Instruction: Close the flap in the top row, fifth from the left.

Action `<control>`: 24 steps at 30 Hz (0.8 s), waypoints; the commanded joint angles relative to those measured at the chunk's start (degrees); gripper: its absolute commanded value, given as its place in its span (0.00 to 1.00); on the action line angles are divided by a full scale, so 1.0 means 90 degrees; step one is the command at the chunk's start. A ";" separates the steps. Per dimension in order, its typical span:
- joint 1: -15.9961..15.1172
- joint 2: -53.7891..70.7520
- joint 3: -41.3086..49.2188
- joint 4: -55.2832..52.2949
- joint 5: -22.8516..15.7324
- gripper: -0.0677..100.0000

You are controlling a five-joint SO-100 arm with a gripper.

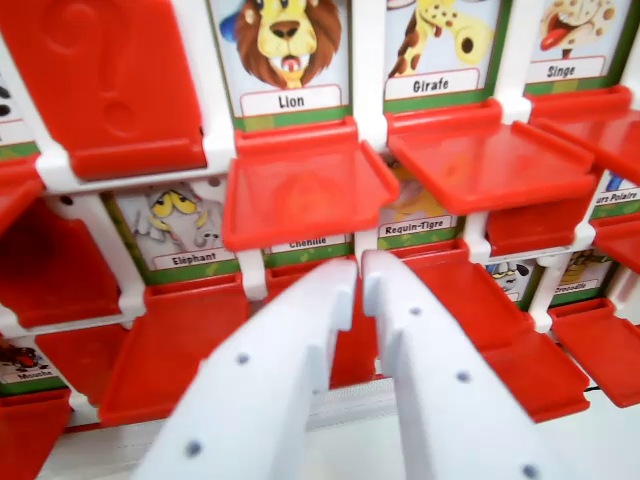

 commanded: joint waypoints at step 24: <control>-0.0352 -0.0684 -0.2080 -0.0342 0.0029 0.00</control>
